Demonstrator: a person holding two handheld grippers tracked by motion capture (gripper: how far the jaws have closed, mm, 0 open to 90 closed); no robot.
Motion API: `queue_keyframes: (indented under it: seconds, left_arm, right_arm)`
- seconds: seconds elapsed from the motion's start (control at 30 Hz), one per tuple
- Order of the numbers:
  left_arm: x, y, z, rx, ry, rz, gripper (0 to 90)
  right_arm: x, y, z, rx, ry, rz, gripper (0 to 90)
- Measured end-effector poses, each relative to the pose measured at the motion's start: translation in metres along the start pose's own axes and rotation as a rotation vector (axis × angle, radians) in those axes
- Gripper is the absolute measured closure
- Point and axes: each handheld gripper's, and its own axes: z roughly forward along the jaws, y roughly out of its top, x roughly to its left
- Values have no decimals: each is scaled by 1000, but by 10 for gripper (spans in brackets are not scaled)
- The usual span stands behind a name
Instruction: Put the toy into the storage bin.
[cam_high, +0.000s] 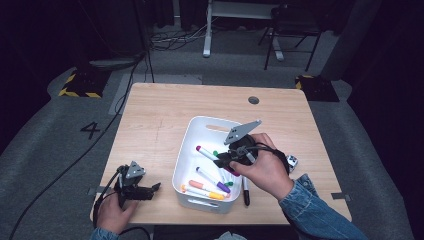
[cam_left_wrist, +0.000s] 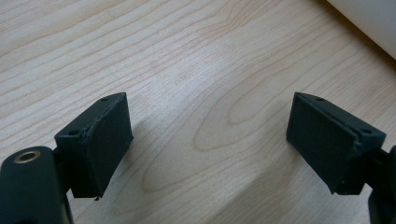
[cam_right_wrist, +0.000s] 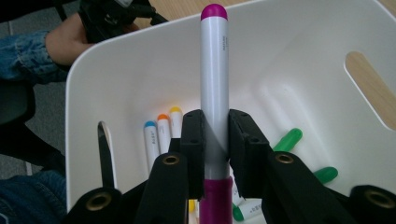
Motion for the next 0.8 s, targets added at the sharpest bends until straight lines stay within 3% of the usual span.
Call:
queue_keyframes:
  seconds: [0.33, 0.57, 0.67, 0.73, 0.8]
  left_arm:
    - [0, 0, 0, 0, 1, 0, 144]
    - [0, 0, 0, 0, 0, 0, 144]
    - [0, 0, 0, 0, 0, 0, 144]
    - [0, 0, 0, 0, 0, 1, 144]
    - [0, 0, 0, 0, 0, 0, 144]
  right_arm:
    - [0, -6, 15, 66, -28, -31, 770]
    - [3, -9, 30, 112, -20, -69, 770]
    - [5, -10, 34, 141, -20, -62, 769]
    - [5, -10, 38, 143, -18, -96, 769]
    - [7, -11, 41, 165, -15, -84, 769]
